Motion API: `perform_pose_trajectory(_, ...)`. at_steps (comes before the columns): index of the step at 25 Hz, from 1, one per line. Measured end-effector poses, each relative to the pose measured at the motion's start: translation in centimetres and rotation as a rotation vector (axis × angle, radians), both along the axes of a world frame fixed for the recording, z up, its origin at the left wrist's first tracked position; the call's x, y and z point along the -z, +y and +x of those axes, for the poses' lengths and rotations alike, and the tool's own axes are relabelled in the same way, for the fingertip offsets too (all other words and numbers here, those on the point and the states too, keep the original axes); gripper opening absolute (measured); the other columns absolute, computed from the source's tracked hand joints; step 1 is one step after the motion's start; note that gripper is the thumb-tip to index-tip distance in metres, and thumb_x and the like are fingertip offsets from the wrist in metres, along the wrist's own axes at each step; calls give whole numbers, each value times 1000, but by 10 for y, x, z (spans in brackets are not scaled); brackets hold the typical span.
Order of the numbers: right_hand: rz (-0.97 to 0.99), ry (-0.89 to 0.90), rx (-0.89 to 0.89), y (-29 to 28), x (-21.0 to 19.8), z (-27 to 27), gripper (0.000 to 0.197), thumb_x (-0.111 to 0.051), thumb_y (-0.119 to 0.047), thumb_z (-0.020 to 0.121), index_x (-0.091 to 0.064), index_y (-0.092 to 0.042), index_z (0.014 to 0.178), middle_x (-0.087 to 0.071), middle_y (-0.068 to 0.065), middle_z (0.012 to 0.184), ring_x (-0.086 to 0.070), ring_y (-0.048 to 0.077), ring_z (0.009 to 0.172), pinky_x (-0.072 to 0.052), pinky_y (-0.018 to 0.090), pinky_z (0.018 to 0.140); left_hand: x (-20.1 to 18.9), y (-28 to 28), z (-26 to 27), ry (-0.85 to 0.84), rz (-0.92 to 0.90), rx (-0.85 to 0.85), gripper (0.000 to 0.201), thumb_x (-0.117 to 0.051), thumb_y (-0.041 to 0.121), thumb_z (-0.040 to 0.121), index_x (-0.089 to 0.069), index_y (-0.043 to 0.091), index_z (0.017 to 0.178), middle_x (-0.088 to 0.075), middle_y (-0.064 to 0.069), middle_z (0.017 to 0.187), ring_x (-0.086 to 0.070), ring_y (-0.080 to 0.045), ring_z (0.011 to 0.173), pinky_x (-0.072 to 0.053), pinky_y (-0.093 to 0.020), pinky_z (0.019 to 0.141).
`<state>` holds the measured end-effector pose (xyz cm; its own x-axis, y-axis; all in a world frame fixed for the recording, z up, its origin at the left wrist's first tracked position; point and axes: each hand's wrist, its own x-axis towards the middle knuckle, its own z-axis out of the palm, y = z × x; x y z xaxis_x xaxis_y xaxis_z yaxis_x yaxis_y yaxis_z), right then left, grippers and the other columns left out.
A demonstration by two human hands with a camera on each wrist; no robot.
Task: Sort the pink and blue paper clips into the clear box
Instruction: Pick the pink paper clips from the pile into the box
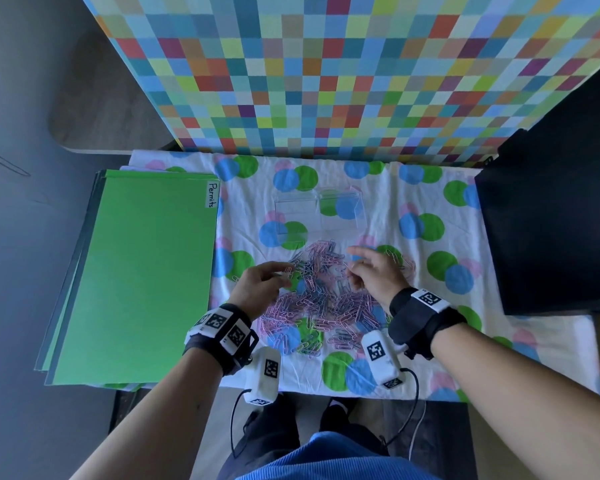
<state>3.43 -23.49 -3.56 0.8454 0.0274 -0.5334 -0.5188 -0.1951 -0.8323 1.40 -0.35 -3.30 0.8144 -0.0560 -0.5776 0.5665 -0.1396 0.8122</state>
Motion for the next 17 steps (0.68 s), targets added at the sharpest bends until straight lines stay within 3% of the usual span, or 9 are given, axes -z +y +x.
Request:
perform_pose_trajectory(3, 245, 137, 151, -2, -8, -4, 26, -37, 9, 91, -60, -2, 94, -53, 10, 66, -49, 19, 55, -44, 29, 49, -2, -2, -5, 94, -185, -158, 22, -38, -1, 87, -56, 10, 80, -51, -6, 63, -38, -13, 47, -31, -23, 50)
perform_pose_trajectory(6, 216, 179, 287, -6, -8, -1, 22, -36, 2, 87, -52, -7, 76, -48, 11, 62, -43, 21, 51, -33, 30, 46, -4, -2, -7, 149, -254, -252, 18, -34, 9, 85, -45, 13, 72, -44, -5, 60, -37, -15, 46, -31, -23, 48)
perform_pose_trajectory(7, 91, 130, 224, -8, -5, 0, 20, -39, -2, 88, -51, -8, 73, -47, 9, 60, -41, 21, 51, -30, 30, 47, -6, -3, -7, 151, -244, -257, 18, -35, 11, 85, -44, 14, 70, -43, -3, 57, -36, -15, 45, -30, -23, 47)
perform_pose_trajectory(10, -493, -159, -231, -11, 1, 0, 10, -54, -15, 89, -55, -13, 79, -53, 5, 60, -44, 18, 52, -33, 29, 51, -7, -7, -5, 116, -121, -196, 22, -37, 13, 86, -40, 16, 64, -37, -2, 54, -31, -15, 46, -25, -25, 48)
perform_pose_trajectory(11, -566, -225, -337, -9, 0, 0, 3, -58, -17, 88, -57, -16, 85, -53, 3, 59, -43, 16, 49, -34, 28, 49, -8, -9, -4, 101, -81, -167, 24, -36, 12, 87, -39, 15, 63, -36, -2, 55, -30, -15, 46, -24, -25, 48)
perform_pose_trajectory(13, -659, -313, -515, -4, -3, -1, 8, -60, -18, 87, -58, -19, 94, -52, -2, 59, -44, 15, 48, -35, 26, 48, -7, -12, -2, 81, -22, -114, 28, -36, 10, 89, -40, 13, 62, -35, -3, 55, -30, -15, 48, -23, -25, 47)
perform_pose_trajectory(15, -736, -349, -617, -2, -4, 1, 8, -60, -17, 88, -60, -17, 96, -60, -1, 76, -57, 17, 64, -45, 26, 57, -7, -13, -2, 72, 16, -74, 29, -36, 8, 91, -45, 12, 64, -38, -2, 56, -32, -15, 48, -25, -24, 45)
perform_pose_trajectory(17, -757, -364, -651, -3, -3, 3, 4, -56, -15, 89, -60, -14, 91, -60, 1, 84, -59, 21, 75, -47, 28, 65, -8, -12, -2, 67, 34, -63, 29, -37, 8, 92, -48, 11, 66, -41, -2, 58, -33, -15, 48, -26, -22, 44)
